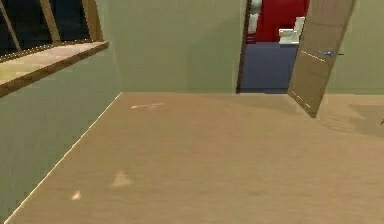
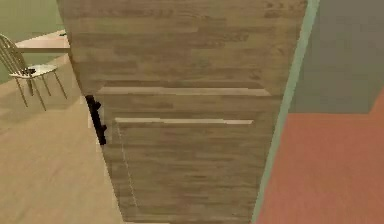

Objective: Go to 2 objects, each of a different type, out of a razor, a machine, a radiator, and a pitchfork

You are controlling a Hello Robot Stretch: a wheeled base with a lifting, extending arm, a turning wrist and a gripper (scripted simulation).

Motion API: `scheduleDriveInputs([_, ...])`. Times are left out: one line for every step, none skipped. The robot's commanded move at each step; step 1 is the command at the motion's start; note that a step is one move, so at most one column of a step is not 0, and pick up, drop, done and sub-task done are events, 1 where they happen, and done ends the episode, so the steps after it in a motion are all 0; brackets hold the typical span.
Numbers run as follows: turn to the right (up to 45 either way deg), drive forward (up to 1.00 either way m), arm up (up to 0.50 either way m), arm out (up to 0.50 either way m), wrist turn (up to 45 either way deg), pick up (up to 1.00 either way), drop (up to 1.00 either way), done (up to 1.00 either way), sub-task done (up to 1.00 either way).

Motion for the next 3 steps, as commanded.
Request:
scheduleDriveInputs([18.0, 0.00, 0.00, 0.00, 0.0, 0.00, 0.00, 0.00, 0.00])
scheduleDriveInputs([0.0, 0.70, 0.00, 0.00, 0.0, 0.00, 0.00, 0.00, 0.00])
scheduleDriveInputs([27.0, 0.00, 0.00, 0.00, 0.0, 0.00, 0.00, 0.00, 0.00])
